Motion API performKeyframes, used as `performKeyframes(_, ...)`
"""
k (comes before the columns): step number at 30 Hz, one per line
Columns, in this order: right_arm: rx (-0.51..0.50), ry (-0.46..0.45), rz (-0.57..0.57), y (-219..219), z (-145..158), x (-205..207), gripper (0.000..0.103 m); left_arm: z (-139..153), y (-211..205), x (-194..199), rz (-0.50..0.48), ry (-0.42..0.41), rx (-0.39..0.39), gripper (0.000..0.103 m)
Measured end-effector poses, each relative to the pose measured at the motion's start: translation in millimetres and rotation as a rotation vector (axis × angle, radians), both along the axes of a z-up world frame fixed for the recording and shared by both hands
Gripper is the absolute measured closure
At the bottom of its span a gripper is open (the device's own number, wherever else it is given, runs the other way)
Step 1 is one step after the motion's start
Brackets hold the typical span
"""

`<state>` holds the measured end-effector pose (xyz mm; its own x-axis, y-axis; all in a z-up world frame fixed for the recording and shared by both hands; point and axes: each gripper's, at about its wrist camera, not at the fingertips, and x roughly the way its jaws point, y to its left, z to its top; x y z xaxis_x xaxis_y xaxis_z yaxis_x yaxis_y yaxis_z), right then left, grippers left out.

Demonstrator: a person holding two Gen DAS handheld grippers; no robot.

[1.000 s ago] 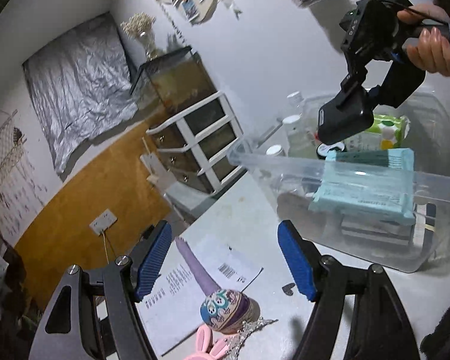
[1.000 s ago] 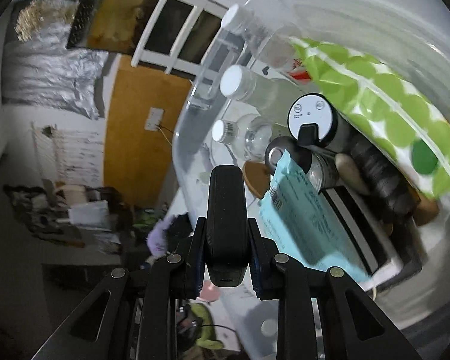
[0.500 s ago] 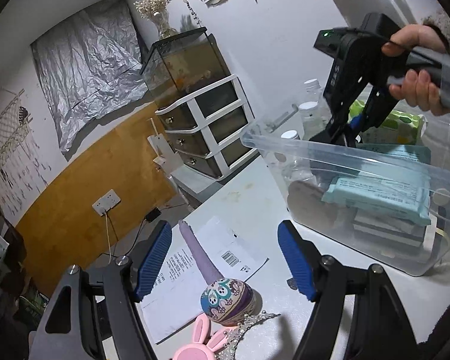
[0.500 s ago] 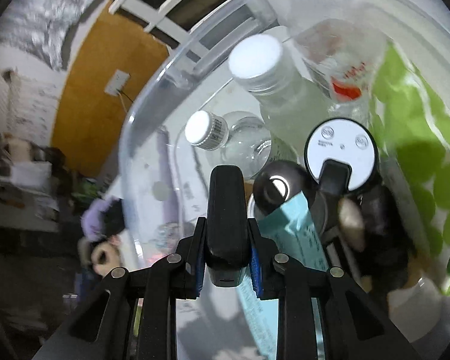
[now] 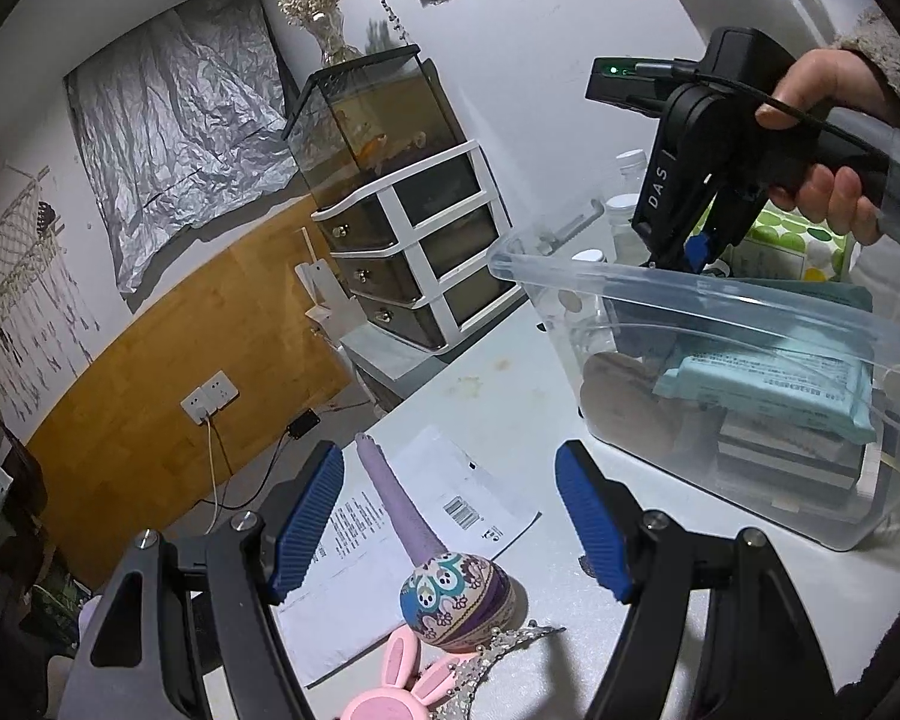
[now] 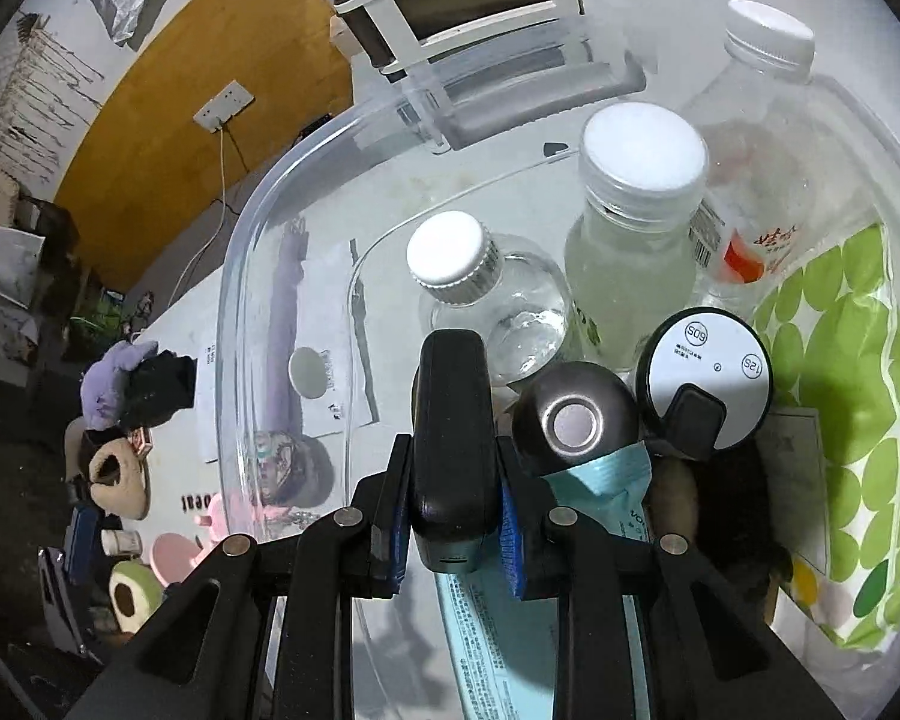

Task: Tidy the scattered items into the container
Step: 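Carry the black case with the right gripper over the clear container, then lower the black case into the container and open the right gripper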

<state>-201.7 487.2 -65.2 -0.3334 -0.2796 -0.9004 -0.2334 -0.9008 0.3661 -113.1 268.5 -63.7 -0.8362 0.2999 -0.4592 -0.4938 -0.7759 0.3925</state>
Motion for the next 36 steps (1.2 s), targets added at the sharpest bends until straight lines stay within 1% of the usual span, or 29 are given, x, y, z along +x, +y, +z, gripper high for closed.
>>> performKeyframes(1,-0.037,-0.004,-0.02,5.5,1.4,2.1,0.078,0.6,-0.2,0.2,-0.001,0.003,0.0,0.03)
performKeyframes(5,-0.272,-0.026,-0.132,33.7,-0.1,22.6,0.078,1.7,-4.0,0.2,0.005,0.007,0.005,0.03)
performKeyframes(6,-0.305,-0.022,-0.15,37.0,0.5,30.1,0.078,1.3,-5.0,-0.4,0.007,0.003,0.007,0.03)
performKeyframes(10,-0.37,-0.033,-0.179,36.8,-5.9,51.1,0.078,-1.1,-7.4,-2.6,0.015,-0.013,0.016,0.03)
performKeyframes(12,-0.391,-0.044,-0.201,36.7,-12.5,59.2,0.078,-1.3,-6.7,-1.9,0.012,-0.012,0.015,0.03)
performKeyframes(15,-0.407,-0.023,-0.218,37.5,-14.0,69.9,0.078,1.1,-5.0,1.2,0.003,-0.002,0.015,0.03)
performKeyframes(17,-0.387,-0.005,-0.199,37.6,-13.2,70.2,0.078,1.5,-4.1,3.0,0.0,0.001,0.013,0.03)
performKeyframes(19,-0.342,0.021,-0.159,32.3,-8.6,70.2,0.078,1.5,-3.5,4.3,-0.003,0.003,0.011,0.03)
performKeyframes(21,-0.321,0.027,-0.145,28.7,-7.6,70.9,0.077,0.9,-3.4,4.8,-0.001,0.003,0.008,0.03)
performKeyframes(23,-0.32,0.025,-0.145,26.6,-7.6,72.3,0.058,1.1,-3.7,5.8,0.001,0.004,0.008,0.03)
performKeyframes(24,-0.334,0.027,-0.143,25.8,-6.4,73.1,0.042,1.2,-3.9,6.3,0.003,0.004,0.008,0.03)
performKeyframes(25,-0.339,0.031,-0.144,25.6,-4.3,74.4,0.039,1.4,-4.2,6.8,0.004,0.005,0.008,0.03)
performKeyframes(27,-0.316,0.043,-0.151,28.9,2.8,78.8,0.039,1.6,-5.3,7.7,0.007,0.007,0.007,0.03)
performKeyframes(29,-0.342,0.043,-0.192,36.3,2.6,83.9,0.039,1.6,-6.3,8.3,0.01,0.008,0.005,0.03)
performKeyframes(30,-0.363,0.041,-0.216,41.5,2.8,88.0,0.041,1.6,-7.0,8.7,0.011,0.009,0.005,0.03)
performKeyframes(33,-0.373,0.022,-0.245,49.3,4.5,98.3,0.091,1.1,-9.2,9.9,0.017,0.007,0.006,0.03)
performKeyframes(34,-0.378,0.011,-0.242,49.6,3.7,100.2,0.094,0.6,-9.9,10.0,0.018,0.005,0.007,0.03)
performKeyframes(36,-0.36,-0.008,-0.212,44.1,0.9,100.3,0.094,-0.5,-10.6,10.0,0.021,-0.002,0.009,0.03)
